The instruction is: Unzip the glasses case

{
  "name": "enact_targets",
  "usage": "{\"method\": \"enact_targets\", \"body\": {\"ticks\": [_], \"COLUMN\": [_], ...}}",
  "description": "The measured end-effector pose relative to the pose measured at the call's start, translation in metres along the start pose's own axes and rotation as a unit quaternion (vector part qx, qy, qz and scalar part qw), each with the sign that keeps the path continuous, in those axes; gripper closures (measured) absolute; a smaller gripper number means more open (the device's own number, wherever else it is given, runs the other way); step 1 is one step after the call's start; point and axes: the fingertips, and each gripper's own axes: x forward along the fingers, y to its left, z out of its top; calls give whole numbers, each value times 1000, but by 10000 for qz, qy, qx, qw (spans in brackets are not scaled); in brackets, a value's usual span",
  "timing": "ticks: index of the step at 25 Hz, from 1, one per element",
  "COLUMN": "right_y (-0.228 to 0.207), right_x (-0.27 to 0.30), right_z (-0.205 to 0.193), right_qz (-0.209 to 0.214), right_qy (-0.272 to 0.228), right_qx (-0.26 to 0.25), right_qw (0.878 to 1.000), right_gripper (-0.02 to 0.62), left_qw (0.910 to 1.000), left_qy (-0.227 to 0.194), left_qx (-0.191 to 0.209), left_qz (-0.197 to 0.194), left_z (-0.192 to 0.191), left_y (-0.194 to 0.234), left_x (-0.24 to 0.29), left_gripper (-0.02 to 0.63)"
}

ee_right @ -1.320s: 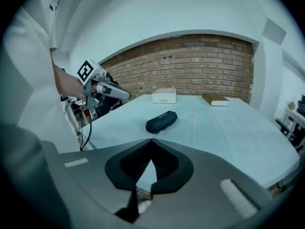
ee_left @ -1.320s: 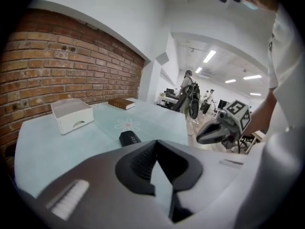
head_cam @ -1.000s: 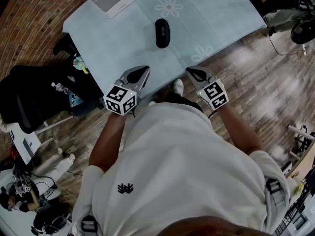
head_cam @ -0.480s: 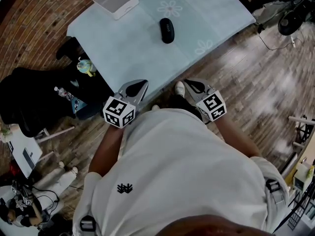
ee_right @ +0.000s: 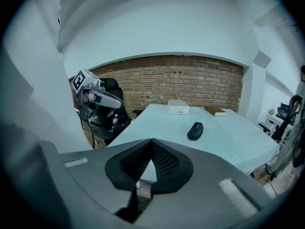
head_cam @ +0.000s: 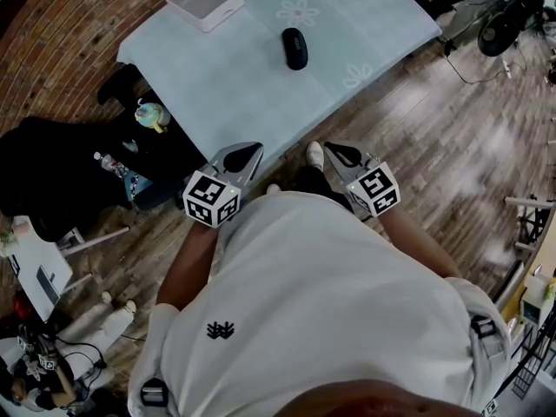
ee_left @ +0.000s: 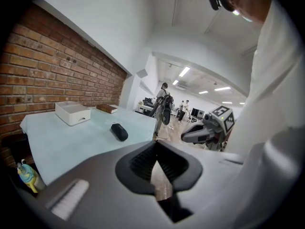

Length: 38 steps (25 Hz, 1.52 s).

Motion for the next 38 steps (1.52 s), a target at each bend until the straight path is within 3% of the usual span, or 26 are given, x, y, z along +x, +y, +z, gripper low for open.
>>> {"method": "enact_targets", "body": {"ticks": [38], "right_y": [8], "right_x": [13], "right_z": [3], "right_qz": [17], "right_qy": [34], "right_qx": [139], "right_qw": [9999], "right_gripper": [595], "left_qw": [9996], "left_qy": [36], "left_qx": [-260], "left_qz": [97], "left_z": [-24], "left_y": [17], "left_x": [-18], "left_gripper": [549]}}
